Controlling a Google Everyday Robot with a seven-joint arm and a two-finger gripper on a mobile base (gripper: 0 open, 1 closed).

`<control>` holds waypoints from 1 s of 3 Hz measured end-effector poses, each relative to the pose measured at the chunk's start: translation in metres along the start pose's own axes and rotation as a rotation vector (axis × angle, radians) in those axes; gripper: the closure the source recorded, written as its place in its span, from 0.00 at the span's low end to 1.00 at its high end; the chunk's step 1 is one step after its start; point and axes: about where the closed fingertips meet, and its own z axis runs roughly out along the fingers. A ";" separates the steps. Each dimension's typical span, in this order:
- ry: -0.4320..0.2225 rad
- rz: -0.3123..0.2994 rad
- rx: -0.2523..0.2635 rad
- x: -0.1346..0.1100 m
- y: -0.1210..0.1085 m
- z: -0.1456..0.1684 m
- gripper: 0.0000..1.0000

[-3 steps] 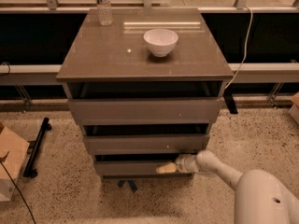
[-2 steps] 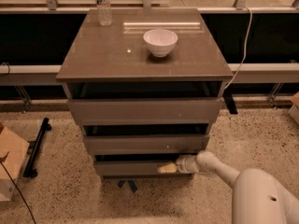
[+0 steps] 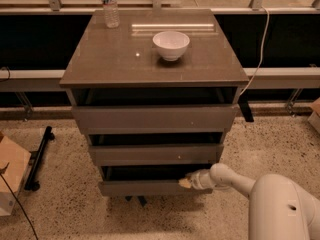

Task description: Open bottom drawer

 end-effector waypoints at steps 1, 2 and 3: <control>0.000 0.000 0.000 -0.001 0.001 -0.001 0.55; 0.000 0.000 0.000 -0.001 0.001 -0.001 0.33; 0.000 0.000 0.000 -0.001 0.001 -0.001 0.10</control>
Offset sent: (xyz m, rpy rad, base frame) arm 0.0000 0.0000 0.0017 0.0000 0.0000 0.0000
